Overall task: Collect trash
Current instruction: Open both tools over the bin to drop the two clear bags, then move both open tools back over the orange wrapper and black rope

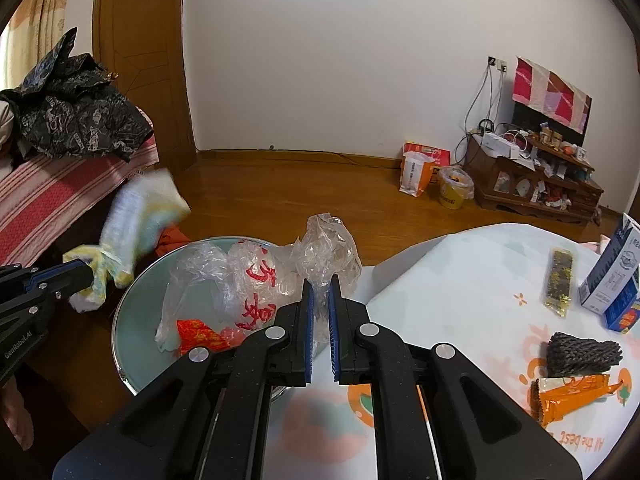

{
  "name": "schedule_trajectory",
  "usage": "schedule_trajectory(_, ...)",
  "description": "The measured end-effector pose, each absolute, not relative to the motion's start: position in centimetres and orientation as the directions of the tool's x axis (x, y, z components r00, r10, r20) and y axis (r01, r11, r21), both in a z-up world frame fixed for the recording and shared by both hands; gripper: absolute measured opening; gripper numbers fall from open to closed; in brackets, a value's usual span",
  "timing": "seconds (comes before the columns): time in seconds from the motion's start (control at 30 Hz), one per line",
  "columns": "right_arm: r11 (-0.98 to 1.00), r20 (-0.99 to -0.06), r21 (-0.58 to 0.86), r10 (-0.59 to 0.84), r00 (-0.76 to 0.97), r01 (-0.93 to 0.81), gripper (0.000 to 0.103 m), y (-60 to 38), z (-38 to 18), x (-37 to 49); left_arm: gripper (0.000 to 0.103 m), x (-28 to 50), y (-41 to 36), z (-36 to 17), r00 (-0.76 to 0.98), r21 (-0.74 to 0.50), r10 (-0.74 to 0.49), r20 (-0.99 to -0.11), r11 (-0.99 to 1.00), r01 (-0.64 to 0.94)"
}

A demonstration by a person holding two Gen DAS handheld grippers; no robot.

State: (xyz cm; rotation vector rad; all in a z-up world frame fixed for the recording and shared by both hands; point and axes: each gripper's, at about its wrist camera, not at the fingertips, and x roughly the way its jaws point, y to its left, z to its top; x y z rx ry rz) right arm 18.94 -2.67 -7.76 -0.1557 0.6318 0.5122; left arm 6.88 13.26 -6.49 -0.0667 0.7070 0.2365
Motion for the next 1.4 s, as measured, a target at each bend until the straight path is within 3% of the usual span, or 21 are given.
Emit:
schedule_trajectory(0.13,0.858,-0.607,0.017,0.417,0.676,-0.514,0.009,-2.5,-8.0,19.0,0.007,7.0,13.2,-6.7,0.733,0.016,0.184,-0.655,0.973,-0.230)
schedule_trajectory(0.2,0.850,-0.611,0.019,0.427,0.667,-0.526,0.014,-2.2,-8.1,18.9,0.007,7.0,13.2,-6.9,0.732,0.014,0.180,-0.657,0.974,-0.226)
schedule_trajectory(0.27,0.849,-0.606,0.020,0.430,0.669,-0.528,0.039,-2.1,-8.2,18.8,0.012,7.2,13.3,-7.0,0.729,0.008,0.169,-0.663,0.976,-0.219)
schedule_trajectory(0.3,0.851,-0.603,0.022,0.430,0.671,-0.525,0.040,-2.1,-8.2,18.8,0.015,7.3,13.3,-7.2,0.726,0.007,0.166,-0.667,0.976,-0.217)
schedule_trajectory(0.37,0.853,-0.604,0.023,0.427,0.673,-0.521,0.041,-2.3,-8.2,18.9,0.040,7.3,13.3,-7.4,0.721,0.007,0.168,-0.672,0.975,-0.220)
schedule_trajectory(0.4,0.856,-0.605,0.024,0.423,0.674,-0.516,0.042,-2.5,-8.2,18.9,0.045,7.4,13.2,-7.6,0.720,0.007,0.169,-0.673,0.975,-0.223)
schedule_trajectory(0.7,0.890,-0.603,0.036,0.382,0.700,-0.454,0.051,-6.1,-7.7,18.7,0.054,7.5,11.6,-8.9,0.704,0.013,0.143,-0.695,0.982,-0.187)
schedule_trajectory(1.0,0.974,-0.625,-0.001,0.176,0.760,-0.226,0.052,-17.4,-7.9,19.2,0.066,8.6,7.6,-9.8,0.697,0.040,0.101,-0.710,0.994,-0.103)
schedule_trajectory(1.4,0.998,-0.669,0.018,-0.029,0.743,0.056,0.057,-31.7,-9.5,17.8,0.068,11.3,-2.0,-9.0,0.709,0.063,-0.021,-0.705,0.994,0.092)
